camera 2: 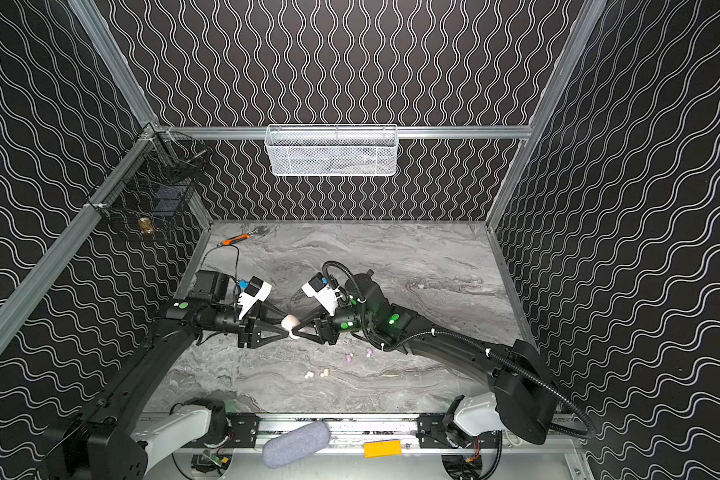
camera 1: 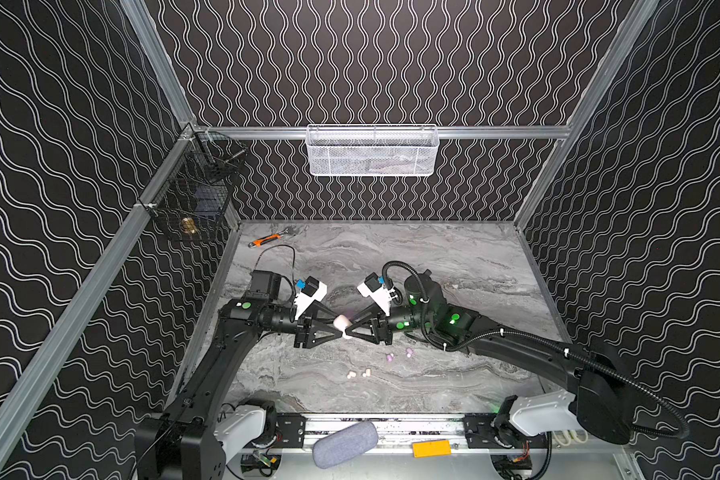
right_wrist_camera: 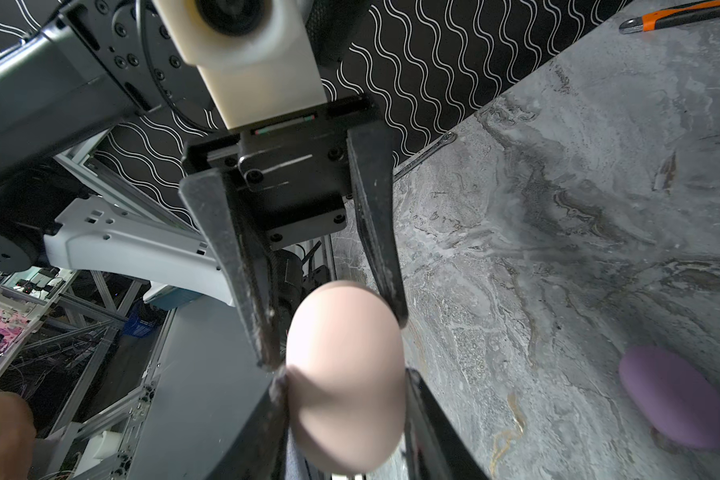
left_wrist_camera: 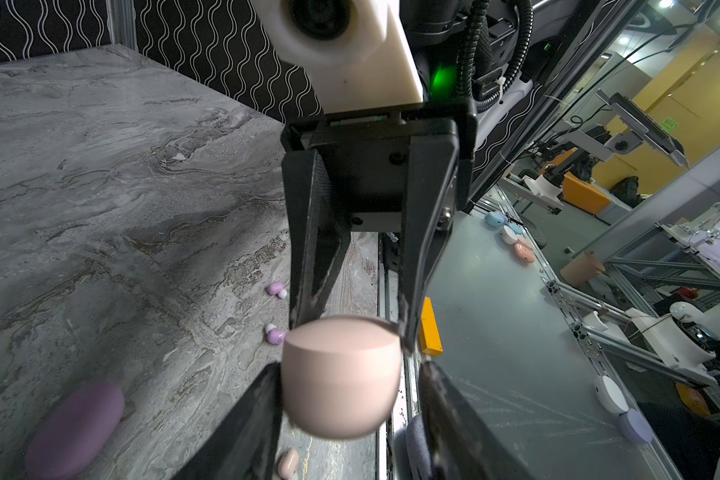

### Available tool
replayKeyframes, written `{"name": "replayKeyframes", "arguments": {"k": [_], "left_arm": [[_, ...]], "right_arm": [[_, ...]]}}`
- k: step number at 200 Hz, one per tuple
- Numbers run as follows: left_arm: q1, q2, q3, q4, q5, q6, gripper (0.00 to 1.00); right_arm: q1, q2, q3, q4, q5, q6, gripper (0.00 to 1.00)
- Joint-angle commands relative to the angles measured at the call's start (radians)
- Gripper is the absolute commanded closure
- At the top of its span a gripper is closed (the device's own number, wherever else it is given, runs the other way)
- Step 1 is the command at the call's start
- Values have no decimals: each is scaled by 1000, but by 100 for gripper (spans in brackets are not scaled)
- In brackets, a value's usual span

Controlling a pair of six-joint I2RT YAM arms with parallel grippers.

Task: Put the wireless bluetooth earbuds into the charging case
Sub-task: 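Close the left gripper on the peach case held by the right gripper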

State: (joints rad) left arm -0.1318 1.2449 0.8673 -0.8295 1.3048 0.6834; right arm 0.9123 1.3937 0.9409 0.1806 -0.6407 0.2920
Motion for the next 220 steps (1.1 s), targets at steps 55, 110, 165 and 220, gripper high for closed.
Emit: {"name": "replayKeyframes", "arguments": {"k": [55,110,165,220], "left_arm": [[-1,-1,-1,-1,24,21,41],[-2,-4,-1,-6,23,30,46],[-2,-4,-1,-7,24,31,47],[-2,5,-1,-7,25,31,46]], "right_arm": [[0,11,19,69,-5,8,66],[0,11,26,71,-16,12,66],[2,5,14,56,-24,6,66],[3,11,34,9,-23,-20,66]]}}
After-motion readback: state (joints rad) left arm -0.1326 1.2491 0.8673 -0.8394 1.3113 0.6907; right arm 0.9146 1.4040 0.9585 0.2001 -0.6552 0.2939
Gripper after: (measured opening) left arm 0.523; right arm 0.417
